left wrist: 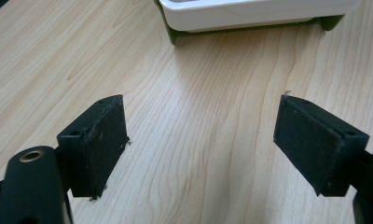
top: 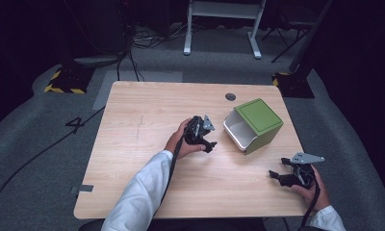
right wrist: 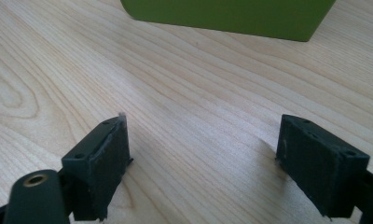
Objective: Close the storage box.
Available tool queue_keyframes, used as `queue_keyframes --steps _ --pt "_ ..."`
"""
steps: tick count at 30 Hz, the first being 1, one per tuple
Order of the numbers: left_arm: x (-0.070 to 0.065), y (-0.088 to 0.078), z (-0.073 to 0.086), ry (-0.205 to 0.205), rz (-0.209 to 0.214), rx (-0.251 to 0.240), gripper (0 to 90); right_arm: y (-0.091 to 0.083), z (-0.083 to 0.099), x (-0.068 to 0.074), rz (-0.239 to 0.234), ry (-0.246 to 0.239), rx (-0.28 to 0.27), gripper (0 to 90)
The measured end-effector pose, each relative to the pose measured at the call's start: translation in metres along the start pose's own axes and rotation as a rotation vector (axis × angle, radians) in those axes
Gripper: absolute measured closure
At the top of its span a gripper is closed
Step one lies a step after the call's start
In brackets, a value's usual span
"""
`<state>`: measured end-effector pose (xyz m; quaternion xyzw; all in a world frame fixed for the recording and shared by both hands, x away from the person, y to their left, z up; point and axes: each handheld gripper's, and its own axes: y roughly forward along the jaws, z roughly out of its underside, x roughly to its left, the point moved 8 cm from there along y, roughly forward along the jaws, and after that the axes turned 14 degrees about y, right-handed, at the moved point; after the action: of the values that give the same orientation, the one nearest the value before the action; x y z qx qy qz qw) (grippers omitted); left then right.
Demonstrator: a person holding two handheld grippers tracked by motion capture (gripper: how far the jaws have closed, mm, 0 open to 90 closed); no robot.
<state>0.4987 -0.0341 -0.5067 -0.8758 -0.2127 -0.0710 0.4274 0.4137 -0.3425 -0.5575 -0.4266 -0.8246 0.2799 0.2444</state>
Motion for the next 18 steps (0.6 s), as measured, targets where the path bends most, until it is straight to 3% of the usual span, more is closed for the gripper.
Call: queue_keyframes --steps 5,18 --pt "-0.001 -0.012 0.006 0.026 -0.019 0.015 17.5 0.000 0.000 0.000 -0.001 0.001 0.000 17.3" --pt "0.000 -0.043 0.035 0.034 -0.066 0.055 17.9 0.000 0.000 0.000 -0.002 0.004 0.003 17.2"
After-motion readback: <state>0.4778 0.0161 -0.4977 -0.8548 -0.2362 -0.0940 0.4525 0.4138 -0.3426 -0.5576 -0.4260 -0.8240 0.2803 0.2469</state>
